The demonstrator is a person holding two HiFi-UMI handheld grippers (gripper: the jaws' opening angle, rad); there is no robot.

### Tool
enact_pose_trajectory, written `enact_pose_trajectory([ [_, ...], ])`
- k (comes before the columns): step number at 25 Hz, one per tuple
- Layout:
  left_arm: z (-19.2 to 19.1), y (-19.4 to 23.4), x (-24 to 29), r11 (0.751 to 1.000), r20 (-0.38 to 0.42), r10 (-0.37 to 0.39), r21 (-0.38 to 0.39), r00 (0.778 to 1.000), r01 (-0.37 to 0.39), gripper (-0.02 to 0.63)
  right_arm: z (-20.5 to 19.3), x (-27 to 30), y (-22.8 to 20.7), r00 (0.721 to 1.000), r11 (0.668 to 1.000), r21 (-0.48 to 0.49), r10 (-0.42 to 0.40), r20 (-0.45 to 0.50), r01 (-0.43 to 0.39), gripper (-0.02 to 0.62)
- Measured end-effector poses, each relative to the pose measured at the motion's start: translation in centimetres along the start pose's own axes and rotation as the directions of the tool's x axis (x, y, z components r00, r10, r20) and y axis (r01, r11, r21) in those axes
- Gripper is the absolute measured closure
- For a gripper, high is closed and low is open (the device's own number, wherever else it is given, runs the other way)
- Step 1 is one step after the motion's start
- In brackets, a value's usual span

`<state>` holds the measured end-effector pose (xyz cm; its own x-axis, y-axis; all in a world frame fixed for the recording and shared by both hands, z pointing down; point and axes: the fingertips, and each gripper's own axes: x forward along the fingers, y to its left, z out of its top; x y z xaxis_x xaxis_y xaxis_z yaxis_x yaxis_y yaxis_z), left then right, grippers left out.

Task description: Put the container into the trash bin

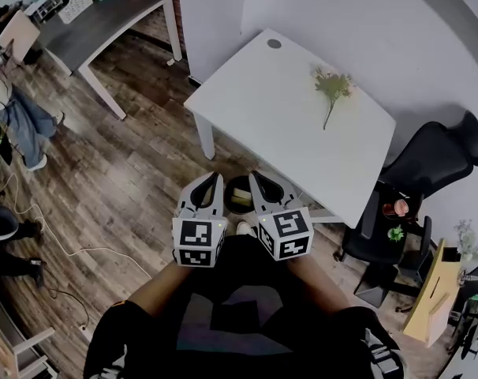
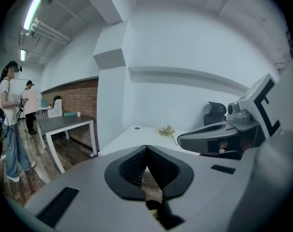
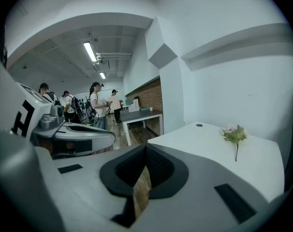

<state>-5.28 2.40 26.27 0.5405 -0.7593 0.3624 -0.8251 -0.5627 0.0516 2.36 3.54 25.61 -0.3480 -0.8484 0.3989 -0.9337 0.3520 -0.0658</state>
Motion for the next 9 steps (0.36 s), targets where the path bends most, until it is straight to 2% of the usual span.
enact_pose_trajectory([
  [9, 0.18, 0.15, -0.11, 1.000, 0.019, 0.001, 0.008, 1.000, -0.001, 0.598, 0.16, 0.05, 0.21, 1.000, 1.000, -0.008, -0.005, 0.017, 0.006, 0.583],
])
